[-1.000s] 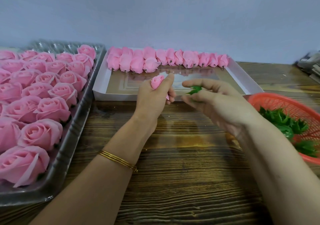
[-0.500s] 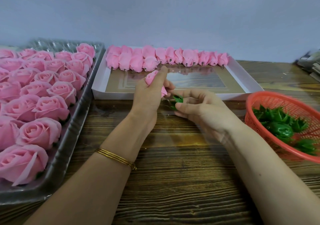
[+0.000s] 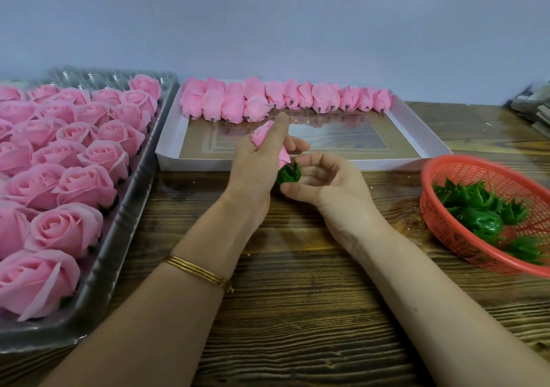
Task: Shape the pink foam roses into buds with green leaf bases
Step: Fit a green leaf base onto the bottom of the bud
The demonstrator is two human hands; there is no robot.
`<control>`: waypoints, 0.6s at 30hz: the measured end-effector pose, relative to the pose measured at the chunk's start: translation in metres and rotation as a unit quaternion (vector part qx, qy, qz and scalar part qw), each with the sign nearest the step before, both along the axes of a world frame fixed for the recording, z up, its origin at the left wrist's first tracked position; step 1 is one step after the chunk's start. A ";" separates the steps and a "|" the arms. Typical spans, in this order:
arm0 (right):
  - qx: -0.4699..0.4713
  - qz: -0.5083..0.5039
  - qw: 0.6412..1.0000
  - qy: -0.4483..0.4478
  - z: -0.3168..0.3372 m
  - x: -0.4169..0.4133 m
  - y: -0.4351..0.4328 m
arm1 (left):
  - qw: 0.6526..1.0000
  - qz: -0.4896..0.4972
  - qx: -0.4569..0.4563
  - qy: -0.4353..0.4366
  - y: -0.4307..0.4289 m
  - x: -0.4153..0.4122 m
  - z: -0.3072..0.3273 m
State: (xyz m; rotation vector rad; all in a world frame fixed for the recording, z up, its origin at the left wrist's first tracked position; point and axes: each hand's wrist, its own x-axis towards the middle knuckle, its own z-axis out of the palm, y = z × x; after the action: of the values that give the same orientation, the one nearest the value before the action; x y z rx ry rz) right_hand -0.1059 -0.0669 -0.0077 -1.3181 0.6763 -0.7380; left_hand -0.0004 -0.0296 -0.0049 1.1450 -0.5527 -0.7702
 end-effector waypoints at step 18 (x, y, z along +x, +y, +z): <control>-0.064 -0.026 0.998 0.011 0.001 0.002 0.004 | 1.000 -0.010 -0.001 -0.016 0.002 -0.005 0.004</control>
State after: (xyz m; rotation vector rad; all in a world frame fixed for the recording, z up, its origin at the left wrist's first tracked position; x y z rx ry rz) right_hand -0.1035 -0.0626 -0.0066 -1.4305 0.6927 -0.8214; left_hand -0.0058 -0.0280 -0.0013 1.1539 -0.5914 -0.7692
